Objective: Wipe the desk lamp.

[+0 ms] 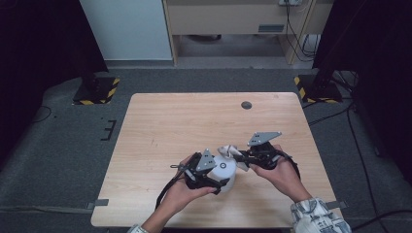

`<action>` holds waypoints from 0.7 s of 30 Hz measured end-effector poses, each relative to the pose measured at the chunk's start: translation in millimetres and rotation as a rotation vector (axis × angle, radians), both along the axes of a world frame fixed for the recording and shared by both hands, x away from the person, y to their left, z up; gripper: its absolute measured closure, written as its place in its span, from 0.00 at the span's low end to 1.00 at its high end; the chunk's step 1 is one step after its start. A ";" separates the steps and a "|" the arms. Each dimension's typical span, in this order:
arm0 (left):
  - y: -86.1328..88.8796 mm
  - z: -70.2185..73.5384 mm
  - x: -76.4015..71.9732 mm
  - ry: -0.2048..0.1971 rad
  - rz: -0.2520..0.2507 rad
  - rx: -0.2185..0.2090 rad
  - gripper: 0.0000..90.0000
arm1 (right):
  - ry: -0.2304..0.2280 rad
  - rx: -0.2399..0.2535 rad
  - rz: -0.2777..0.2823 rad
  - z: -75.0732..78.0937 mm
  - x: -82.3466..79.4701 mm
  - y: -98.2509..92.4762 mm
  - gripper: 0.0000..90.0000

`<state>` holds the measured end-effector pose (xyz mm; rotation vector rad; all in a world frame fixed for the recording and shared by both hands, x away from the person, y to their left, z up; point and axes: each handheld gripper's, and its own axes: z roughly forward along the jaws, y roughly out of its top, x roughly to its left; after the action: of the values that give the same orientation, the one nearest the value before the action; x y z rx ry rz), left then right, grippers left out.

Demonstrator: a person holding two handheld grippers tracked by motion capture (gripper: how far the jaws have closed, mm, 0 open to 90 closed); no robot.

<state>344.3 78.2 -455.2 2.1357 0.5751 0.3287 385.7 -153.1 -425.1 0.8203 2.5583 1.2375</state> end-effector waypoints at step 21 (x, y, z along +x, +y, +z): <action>4.6 0.0 1.9 0.003 -0.004 0.008 0.10 | 0.065 -0.079 0.000 -38.1 4.8 3.4 0.88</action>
<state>346.2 82.8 -455.2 2.1453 0.5724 0.3257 390.5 -149.7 -463.3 0.8568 2.6396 1.1191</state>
